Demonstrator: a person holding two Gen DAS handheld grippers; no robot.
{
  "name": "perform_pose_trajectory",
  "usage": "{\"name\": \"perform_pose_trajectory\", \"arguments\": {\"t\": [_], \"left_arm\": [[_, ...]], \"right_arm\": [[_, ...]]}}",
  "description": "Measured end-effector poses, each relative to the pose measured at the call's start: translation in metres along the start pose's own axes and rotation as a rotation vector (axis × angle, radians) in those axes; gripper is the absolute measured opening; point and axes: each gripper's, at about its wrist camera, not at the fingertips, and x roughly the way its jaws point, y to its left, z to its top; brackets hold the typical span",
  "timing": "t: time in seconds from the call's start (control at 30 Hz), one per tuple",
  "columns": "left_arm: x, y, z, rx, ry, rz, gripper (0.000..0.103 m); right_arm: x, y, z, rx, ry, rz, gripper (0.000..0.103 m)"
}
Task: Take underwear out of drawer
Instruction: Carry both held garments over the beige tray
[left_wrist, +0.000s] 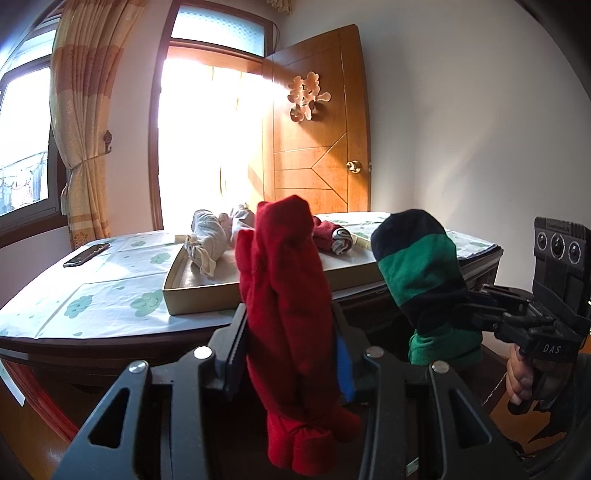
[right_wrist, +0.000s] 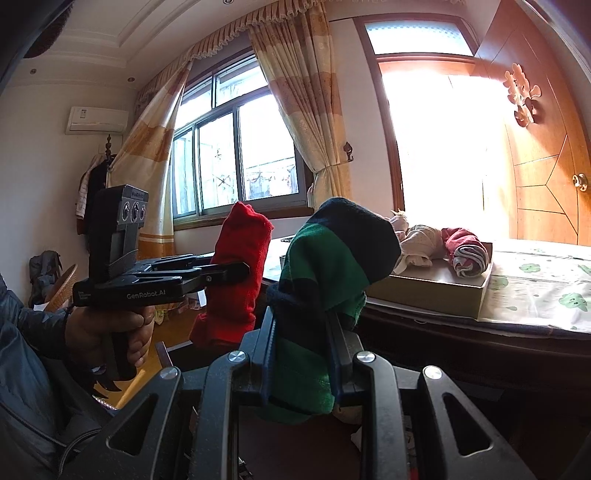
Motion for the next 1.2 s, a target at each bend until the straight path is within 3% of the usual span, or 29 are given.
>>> {"name": "perform_pose_trajectory", "arguments": {"t": [0.63,1.2], "left_arm": [[0.008,0.0,0.018,0.027,-0.039,-0.03,0.04],[0.024,0.012,0.056,0.021,-0.026,-0.062,0.04]], "right_arm": [[-0.011,0.007,0.009,0.015,-0.053,-0.04,0.026],[-0.01,0.0,0.057,-0.037,-0.077,-0.058,0.026]]}}
